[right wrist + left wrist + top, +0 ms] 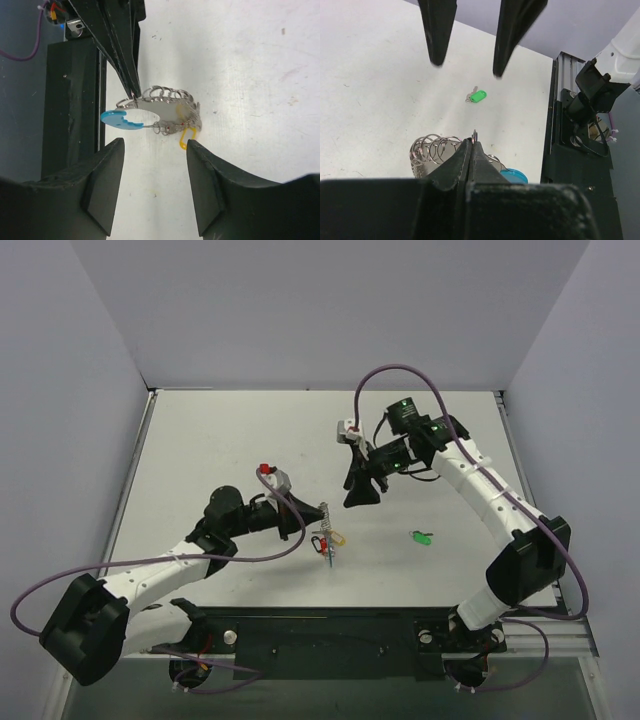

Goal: Put the keys on the keyring

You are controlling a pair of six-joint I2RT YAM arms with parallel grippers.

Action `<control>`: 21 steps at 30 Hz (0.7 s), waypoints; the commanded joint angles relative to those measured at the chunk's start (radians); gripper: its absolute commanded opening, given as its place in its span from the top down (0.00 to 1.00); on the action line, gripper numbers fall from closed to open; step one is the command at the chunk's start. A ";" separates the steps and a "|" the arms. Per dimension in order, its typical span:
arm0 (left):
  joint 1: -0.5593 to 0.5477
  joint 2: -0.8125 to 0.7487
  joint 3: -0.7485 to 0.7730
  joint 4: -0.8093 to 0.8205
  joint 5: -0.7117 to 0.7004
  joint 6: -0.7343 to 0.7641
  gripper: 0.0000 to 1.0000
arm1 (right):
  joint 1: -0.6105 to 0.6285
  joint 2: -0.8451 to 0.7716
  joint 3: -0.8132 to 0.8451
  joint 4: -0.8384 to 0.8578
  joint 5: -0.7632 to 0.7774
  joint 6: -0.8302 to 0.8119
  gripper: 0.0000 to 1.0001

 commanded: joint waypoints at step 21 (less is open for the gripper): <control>-0.040 0.067 -0.154 0.864 -0.239 -0.384 1.00 | 0.030 -0.015 0.059 0.004 -0.144 0.037 0.56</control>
